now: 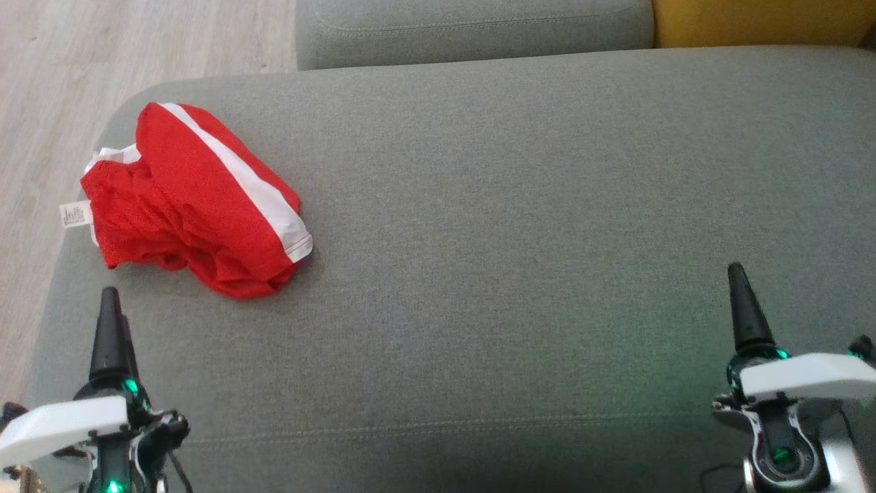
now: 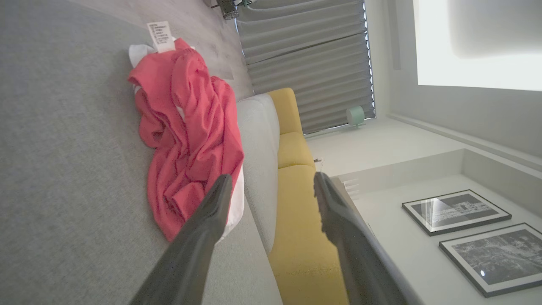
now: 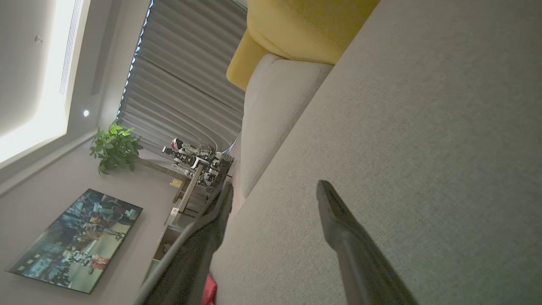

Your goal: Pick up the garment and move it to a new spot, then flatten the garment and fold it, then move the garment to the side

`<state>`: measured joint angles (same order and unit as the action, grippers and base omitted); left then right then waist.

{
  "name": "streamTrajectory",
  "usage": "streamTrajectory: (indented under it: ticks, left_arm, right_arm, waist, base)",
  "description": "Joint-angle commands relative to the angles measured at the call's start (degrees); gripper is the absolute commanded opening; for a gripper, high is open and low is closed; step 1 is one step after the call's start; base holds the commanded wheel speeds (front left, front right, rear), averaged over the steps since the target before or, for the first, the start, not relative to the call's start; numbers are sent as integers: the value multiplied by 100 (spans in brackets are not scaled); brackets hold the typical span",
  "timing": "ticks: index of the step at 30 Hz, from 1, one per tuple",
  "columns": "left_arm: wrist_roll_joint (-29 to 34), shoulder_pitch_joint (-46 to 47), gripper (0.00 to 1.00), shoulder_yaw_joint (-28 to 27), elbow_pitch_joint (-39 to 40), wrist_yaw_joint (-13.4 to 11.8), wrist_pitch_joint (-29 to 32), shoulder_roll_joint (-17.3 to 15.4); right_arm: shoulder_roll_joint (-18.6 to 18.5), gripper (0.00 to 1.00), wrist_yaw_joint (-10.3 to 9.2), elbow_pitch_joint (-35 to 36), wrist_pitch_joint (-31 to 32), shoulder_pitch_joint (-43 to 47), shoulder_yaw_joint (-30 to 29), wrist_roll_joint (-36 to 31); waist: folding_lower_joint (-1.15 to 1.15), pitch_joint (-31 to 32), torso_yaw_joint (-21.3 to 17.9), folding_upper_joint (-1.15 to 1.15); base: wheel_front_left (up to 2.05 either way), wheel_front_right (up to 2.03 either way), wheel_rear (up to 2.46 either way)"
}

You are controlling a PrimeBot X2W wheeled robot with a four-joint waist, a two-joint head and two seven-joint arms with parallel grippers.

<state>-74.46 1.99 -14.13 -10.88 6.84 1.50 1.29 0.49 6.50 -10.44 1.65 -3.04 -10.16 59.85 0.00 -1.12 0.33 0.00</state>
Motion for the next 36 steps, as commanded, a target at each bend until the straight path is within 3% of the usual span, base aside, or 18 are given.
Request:
streamTrajectory:
  ticks: [1,11,24,30,36]
  left_arm:
    - [151,321,100,-124,293,31,-50,-72]
    - [1210,362,100,-7,963,-40,-243,-79]
    - [3401,225,100,1077,1511,-369,-496,-107]
    - [4058,207,100,1629,1485,-746,-594,-377]
    - [4676,279,100,2434,1339,-1574,-710,-880]
  right_arm:
    - [-26,100,33,301,-76,-322,108,-275]
    - [-29,100,41,717,-268,-421,591,-1623]
    - [-32,100,52,792,-519,-432,1026,-2866]
    - [-34,100,56,716,-616,-425,1205,-3301]
    - [-36,100,60,647,-731,-416,1288,-3685]
  waist:
    - [0,-3,1,0]
    - [0,-51,7,0]
    - [0,-96,-16,0]
    - [0,-119,-37,0]
    - [0,-144,-62,0]
  base:
    - [0,0,0]
    - [0,0,0]
    - [0,0,0]
    - [0,0,0]
    - [0,0,0]
